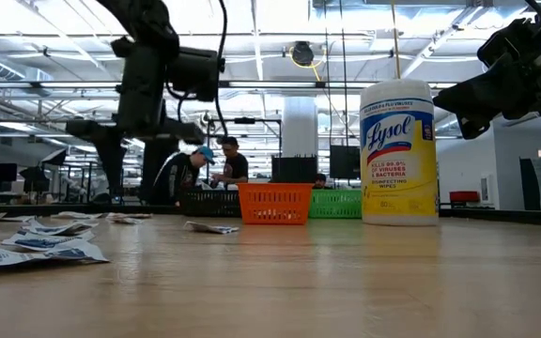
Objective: Pick & Place First Aid Supplies
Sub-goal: Put the orange ointment pack into the orange bin
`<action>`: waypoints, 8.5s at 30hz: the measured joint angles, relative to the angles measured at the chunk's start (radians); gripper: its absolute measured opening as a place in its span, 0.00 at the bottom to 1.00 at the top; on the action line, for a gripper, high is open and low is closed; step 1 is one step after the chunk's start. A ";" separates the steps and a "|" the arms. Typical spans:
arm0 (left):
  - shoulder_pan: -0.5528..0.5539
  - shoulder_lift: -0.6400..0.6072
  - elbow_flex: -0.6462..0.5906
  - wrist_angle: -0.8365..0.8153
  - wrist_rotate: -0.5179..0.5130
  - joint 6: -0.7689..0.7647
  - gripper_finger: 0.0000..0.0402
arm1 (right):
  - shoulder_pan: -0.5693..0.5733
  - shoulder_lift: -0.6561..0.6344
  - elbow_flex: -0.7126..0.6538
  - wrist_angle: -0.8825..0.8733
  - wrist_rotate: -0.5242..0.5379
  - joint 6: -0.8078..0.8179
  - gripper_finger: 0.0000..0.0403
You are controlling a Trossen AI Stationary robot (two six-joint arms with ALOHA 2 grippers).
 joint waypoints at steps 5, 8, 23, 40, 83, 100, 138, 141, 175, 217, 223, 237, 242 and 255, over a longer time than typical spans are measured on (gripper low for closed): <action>-0.001 0.033 -0.059 0.095 -0.003 -0.013 0.53 | 0.000 0.000 0.000 0.000 0.000 0.000 0.15; 0.000 0.054 -0.095 0.145 -0.008 -0.013 0.53 | 0.000 0.000 0.000 0.000 0.000 0.000 0.15; 0.003 0.069 -0.114 0.181 -0.024 0.021 0.29 | 0.000 0.000 0.000 0.000 0.000 0.000 0.15; 0.008 0.070 -0.117 0.201 -0.028 0.051 0.04 | 0.000 0.000 0.000 0.000 0.000 0.000 0.15; 0.071 0.004 -0.192 0.256 -0.083 -0.091 0.12 | 0.000 0.000 0.000 0.000 0.000 0.000 0.15; 0.070 -0.118 -0.194 0.228 -0.063 -0.028 0.00 | 0.000 0.000 0.000 0.000 0.000 0.000 0.15; 0.104 0.251 0.569 -0.095 0.032 0.251 0.00 | 0.000 0.000 0.000 0.000 0.000 0.000 0.15; 0.104 0.322 0.672 -0.106 0.050 0.268 0.00 | 0.000 0.000 0.000 0.000 0.000 0.000 0.15; 0.091 0.520 0.749 0.031 0.094 0.342 0.48 | 0.000 0.000 0.000 0.000 0.000 0.000 0.15; 0.217 0.077 0.182 -0.260 0.121 1.008 0.57 | 0.000 0.000 0.000 0.000 0.000 0.000 0.15; 0.242 -0.036 -0.014 -0.260 0.098 0.922 0.57 | 0.000 0.000 0.000 0.000 0.000 0.000 0.15; 0.320 -0.175 -0.266 -0.260 0.045 0.531 0.57 | 0.000 0.000 0.000 0.000 0.000 0.000 0.15; 0.348 -0.183 -0.298 -0.258 -0.011 0.387 0.57 | 0.000 0.000 0.000 0.000 0.000 0.000 0.15; 0.394 -0.180 -0.344 -0.132 -0.180 0.175 0.57 | 0.000 0.000 0.000 0.000 0.000 0.000 0.15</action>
